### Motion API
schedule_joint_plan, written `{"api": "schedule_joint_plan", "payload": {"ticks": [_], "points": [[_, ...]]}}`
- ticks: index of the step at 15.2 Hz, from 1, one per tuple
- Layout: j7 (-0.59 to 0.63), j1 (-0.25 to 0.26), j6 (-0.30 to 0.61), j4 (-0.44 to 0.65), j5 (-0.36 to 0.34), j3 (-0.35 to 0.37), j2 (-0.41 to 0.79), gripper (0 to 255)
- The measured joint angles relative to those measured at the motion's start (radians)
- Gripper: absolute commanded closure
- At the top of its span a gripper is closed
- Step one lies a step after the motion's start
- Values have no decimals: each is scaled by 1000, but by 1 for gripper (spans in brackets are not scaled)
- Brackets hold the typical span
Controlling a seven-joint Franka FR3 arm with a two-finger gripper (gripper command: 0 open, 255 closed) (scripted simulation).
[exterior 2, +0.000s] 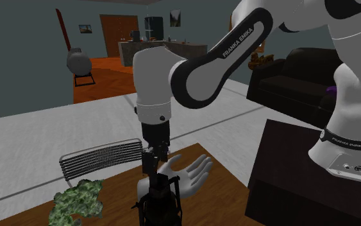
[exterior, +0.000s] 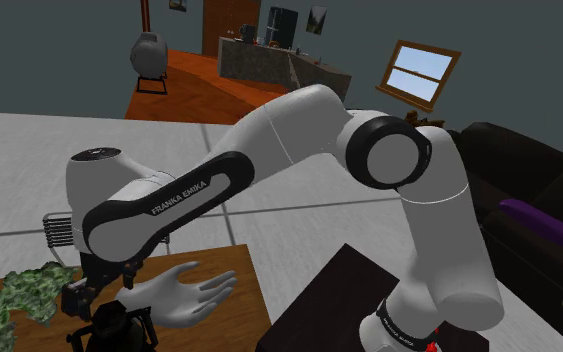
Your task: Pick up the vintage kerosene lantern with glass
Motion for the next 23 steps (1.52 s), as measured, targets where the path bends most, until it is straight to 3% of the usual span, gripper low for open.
{"api": "schedule_joint_plan", "payload": {"ticks": [7,8,23], "points": [[3,17,58,11,-14,-12,70,0],[3,18,61,11,-15,-13,73,255],[4,12,29,9,-8,-6,43,255]]}}
